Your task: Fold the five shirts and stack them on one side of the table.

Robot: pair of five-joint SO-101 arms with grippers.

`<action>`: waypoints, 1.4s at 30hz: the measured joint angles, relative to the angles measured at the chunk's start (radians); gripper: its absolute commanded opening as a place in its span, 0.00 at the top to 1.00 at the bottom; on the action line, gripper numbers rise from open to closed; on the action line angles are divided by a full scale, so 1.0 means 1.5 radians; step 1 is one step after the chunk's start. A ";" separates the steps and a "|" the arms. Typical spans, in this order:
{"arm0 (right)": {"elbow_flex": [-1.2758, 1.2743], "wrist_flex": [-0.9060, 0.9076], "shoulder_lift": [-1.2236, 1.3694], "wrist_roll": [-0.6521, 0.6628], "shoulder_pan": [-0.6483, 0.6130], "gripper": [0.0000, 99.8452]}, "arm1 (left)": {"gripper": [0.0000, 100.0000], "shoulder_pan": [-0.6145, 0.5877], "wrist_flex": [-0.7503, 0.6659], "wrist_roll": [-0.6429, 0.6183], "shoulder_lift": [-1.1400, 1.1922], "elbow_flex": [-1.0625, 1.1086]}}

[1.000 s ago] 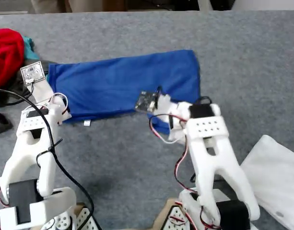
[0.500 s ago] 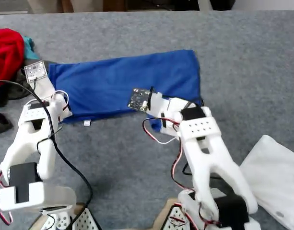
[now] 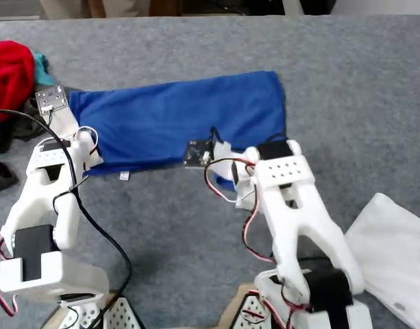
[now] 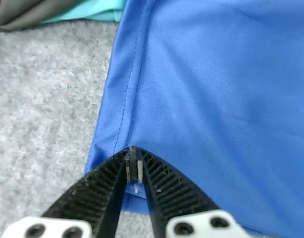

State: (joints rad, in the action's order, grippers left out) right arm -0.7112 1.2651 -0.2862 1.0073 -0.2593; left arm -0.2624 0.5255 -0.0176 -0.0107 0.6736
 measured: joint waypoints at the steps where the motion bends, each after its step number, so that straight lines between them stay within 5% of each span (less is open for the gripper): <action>1: 0.000 0.003 0.015 0.002 0.000 0.73 | 0.98 0.000 0.000 0.000 0.000 0.000; 13: 0.071 -0.127 0.249 0.025 0.001 0.74 | 0.98 0.000 0.000 0.000 0.000 0.000; 22: 0.097 -0.157 0.275 0.026 0.039 0.85 | 0.98 0.000 0.002 0.000 0.000 0.000; 30: 0.102 -0.210 0.280 0.047 0.066 0.81 | 0.98 0.012 0.036 0.017 0.008 -0.016; 37: 0.105 -0.242 0.280 0.066 0.073 1.00 | 0.98 0.012 0.037 0.017 0.008 -0.016; 42: 0.152 -0.217 0.283 0.066 0.073 1.00 | 0.98 0.012 0.037 0.017 0.008 -0.016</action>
State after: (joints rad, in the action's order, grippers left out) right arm -0.4826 0.9398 0.1389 1.1070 -0.1504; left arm -0.2440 0.5808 0.0084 0.0015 0.6490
